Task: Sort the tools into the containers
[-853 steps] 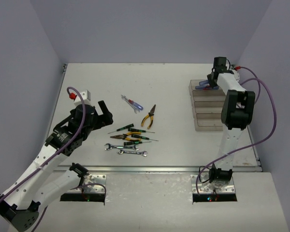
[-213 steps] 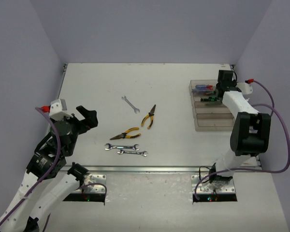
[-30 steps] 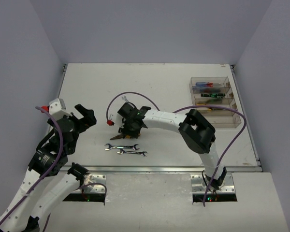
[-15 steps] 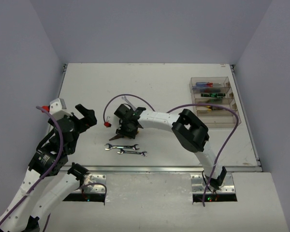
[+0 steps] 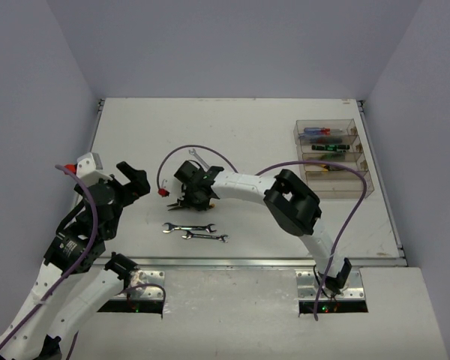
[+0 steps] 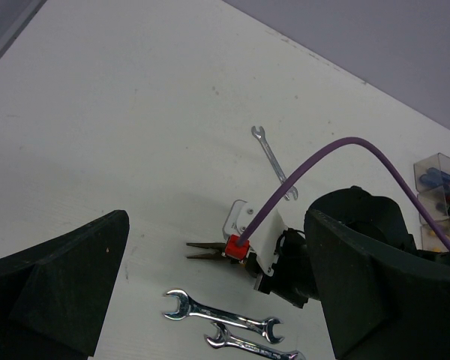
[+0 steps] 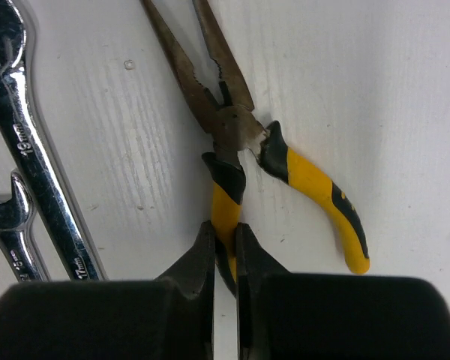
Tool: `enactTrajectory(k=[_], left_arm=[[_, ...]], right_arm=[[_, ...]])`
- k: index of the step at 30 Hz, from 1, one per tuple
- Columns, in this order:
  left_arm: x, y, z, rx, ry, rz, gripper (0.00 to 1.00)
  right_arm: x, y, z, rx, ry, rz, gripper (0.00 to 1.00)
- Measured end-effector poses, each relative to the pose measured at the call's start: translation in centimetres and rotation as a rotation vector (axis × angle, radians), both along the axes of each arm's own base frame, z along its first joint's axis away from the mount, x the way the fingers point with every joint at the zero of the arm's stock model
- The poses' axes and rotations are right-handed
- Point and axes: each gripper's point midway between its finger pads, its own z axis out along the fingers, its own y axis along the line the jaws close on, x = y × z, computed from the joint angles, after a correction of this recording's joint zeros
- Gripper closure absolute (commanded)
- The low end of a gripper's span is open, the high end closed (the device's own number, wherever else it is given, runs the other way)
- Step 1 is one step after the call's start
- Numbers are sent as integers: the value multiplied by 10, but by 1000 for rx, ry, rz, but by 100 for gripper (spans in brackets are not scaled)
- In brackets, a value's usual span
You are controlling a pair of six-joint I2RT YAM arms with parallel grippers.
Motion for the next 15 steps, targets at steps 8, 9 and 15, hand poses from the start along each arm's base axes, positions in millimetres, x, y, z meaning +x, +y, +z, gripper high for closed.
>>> enactTrajectory(k=[8,9,15], left_arm=[[-1,1,2,-4,-8,1,0],[-1,1,2,-4,-8,0,0],[-2,1,3,-8,-16,1,0]], right_arm=[[6,-14,8,97,33,-116,100],[8,-22,12,110,43,-149,100],[44,-75,86,367,66,-427,100]])
